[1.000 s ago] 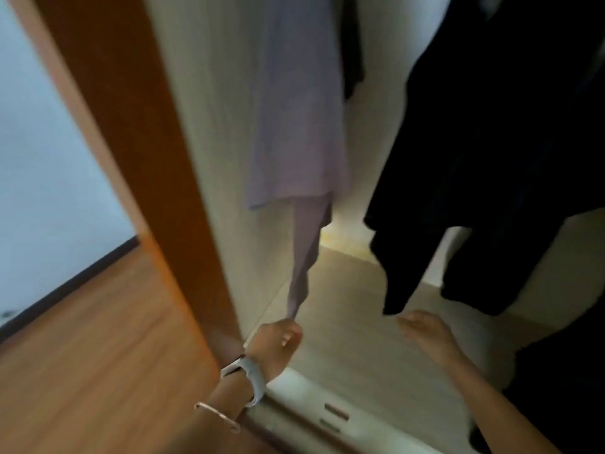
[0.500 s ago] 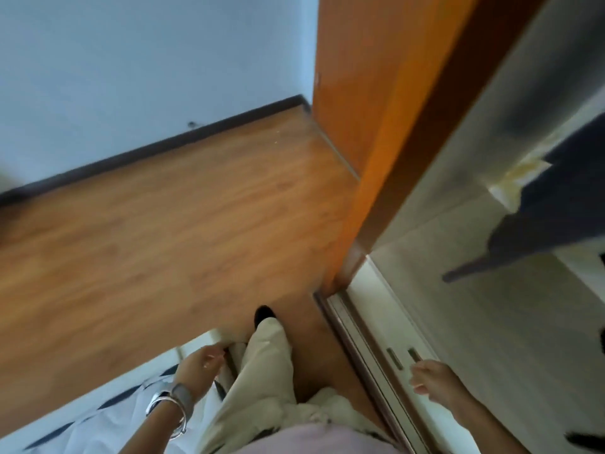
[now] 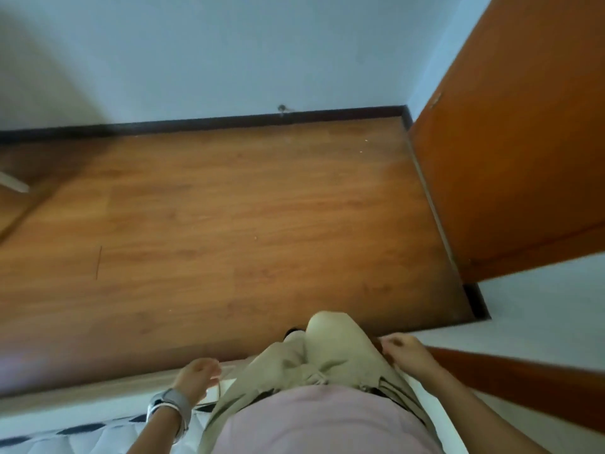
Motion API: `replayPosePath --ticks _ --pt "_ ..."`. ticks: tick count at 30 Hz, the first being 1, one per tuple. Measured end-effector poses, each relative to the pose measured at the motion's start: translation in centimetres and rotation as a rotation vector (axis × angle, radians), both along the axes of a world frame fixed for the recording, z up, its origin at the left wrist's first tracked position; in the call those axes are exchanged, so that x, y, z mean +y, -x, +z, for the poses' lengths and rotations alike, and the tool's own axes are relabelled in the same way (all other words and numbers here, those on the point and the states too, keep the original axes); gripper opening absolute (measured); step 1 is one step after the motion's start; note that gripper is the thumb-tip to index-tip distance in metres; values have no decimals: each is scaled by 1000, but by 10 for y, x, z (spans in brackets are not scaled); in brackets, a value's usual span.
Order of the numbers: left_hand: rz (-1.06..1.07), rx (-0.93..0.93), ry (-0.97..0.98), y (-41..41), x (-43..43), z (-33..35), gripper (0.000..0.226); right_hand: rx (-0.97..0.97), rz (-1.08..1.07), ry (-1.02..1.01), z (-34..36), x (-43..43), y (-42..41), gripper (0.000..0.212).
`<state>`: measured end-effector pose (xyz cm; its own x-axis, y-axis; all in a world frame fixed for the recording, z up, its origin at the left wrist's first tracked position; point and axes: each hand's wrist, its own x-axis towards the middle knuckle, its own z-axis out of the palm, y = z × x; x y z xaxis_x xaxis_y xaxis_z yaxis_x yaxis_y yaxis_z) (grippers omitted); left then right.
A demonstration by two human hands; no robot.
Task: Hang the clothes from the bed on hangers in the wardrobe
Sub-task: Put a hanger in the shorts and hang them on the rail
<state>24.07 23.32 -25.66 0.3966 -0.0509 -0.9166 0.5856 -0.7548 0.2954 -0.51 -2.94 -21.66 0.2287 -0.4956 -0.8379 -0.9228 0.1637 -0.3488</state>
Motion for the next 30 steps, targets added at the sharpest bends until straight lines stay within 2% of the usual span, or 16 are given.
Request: replayPosePath --ticks 4,10,12,14,18,23,27,30 --pt "131 1 28 -33 -15 -9 22 -62 135 36 8 -56 -85 15" --pt "372 54 -25 -67 -45 -21 28 59 417 30 -24 -137 -178 26" --pt "477 74 -27 -84 -57 -23 29 127 528 -10 -29 -166 -211 21" --pt "582 35 -26 -101 -72 -15 22 178 650 -32 -26 -192 -248 15" --pt "735 -136 34 -130 -87 5 19 224 783 32 -27 -229 -334 24" --pt "1023 -155 -39 -129 -68 11 13 280 996 55 -36 -195 -454 21" --pt "1221 -36 -116 -116 -34 -1 23 225 1193 23 -40 -122 -558 20" --pt "1347 27 -127 -124 3 -14 27 98 1297 28 -43 -51 -636 19"
